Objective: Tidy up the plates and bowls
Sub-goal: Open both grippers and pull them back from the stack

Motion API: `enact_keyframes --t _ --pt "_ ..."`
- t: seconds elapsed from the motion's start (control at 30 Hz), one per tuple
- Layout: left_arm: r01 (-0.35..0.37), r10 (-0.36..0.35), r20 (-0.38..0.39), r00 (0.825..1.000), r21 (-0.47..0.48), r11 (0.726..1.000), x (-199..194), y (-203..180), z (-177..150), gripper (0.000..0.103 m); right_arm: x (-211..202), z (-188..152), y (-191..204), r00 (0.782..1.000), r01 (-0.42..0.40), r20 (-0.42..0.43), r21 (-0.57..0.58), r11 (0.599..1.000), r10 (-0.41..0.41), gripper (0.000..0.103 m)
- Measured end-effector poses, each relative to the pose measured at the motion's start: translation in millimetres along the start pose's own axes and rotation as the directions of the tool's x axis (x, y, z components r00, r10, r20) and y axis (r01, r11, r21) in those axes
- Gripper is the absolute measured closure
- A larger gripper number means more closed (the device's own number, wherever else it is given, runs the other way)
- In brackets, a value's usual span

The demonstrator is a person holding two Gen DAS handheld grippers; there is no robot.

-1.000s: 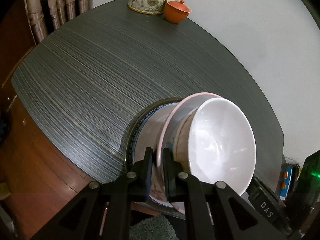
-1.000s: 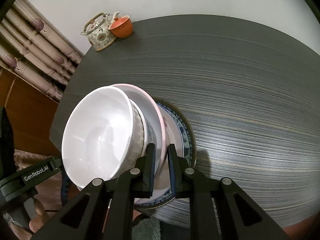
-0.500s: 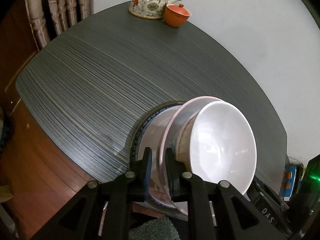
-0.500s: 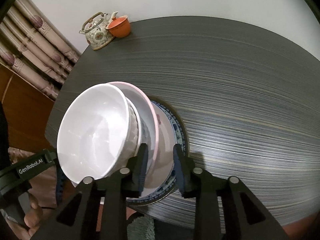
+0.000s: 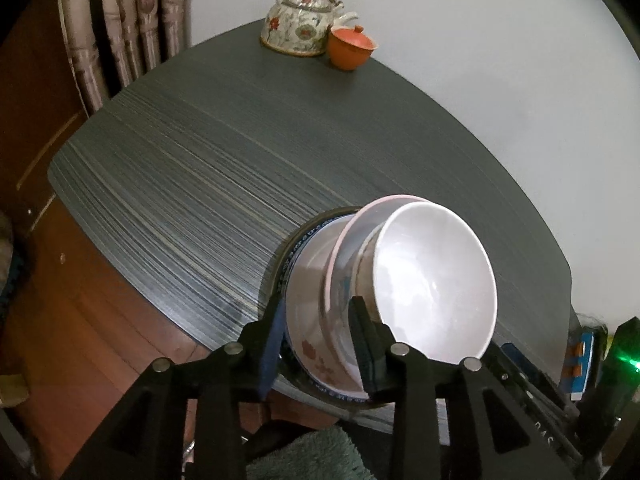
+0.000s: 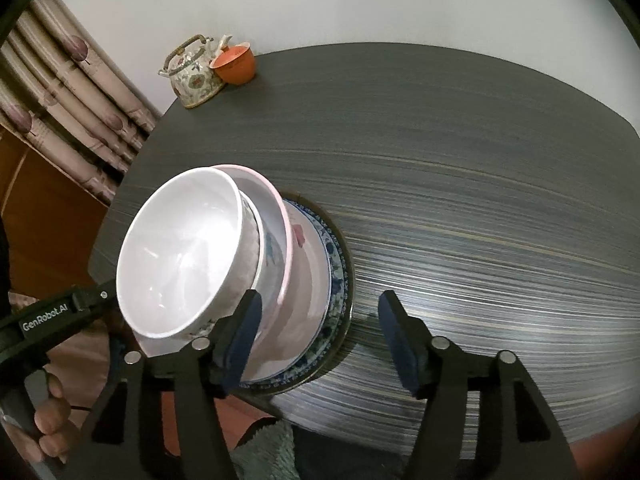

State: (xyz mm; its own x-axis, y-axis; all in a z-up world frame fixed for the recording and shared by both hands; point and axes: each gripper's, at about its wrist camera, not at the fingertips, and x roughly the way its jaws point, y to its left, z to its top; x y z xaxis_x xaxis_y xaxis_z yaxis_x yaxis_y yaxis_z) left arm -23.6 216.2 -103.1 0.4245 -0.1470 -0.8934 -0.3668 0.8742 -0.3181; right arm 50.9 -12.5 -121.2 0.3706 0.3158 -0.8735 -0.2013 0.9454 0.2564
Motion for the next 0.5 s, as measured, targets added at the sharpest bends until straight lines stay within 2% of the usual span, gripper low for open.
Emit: enact_keyframes --t 0.1,0.17,0.27,0.33,0.4,0.5 --pt "-0.019 0.018 0.026 1.0 0.026 0.999 -10 -1 -7 0.067 -6 -3 -1 1.0 0.01 0.018 -0.015 1.0 -0.01 0.036" --pt "-0.037 0.035 0.045 0.998 0.052 0.998 -14 -3 -13 0.058 -10 -6 -1 0.999 0.019 0.029 -0.03 0.999 -0.018 0.032" --pt "-0.071 0.064 0.076 0.995 0.099 0.993 -20 -8 -22 0.054 -15 -12 1 0.998 0.035 0.056 -0.059 0.998 -0.032 0.024" --pt "-0.085 0.074 0.086 0.994 0.123 0.989 -22 -13 -28 0.053 -19 -16 2 0.997 0.036 0.068 -0.073 0.997 -0.031 0.02" --pt "-0.103 0.091 0.094 0.991 0.137 0.985 -22 -17 -32 0.052 -21 -22 4 0.997 0.03 0.073 -0.086 0.996 -0.024 0.01" --pt "-0.123 0.107 0.108 0.988 0.15 0.981 -21 -24 -37 0.052 -25 -28 8 0.996 0.042 0.087 -0.118 0.992 -0.032 0.004"
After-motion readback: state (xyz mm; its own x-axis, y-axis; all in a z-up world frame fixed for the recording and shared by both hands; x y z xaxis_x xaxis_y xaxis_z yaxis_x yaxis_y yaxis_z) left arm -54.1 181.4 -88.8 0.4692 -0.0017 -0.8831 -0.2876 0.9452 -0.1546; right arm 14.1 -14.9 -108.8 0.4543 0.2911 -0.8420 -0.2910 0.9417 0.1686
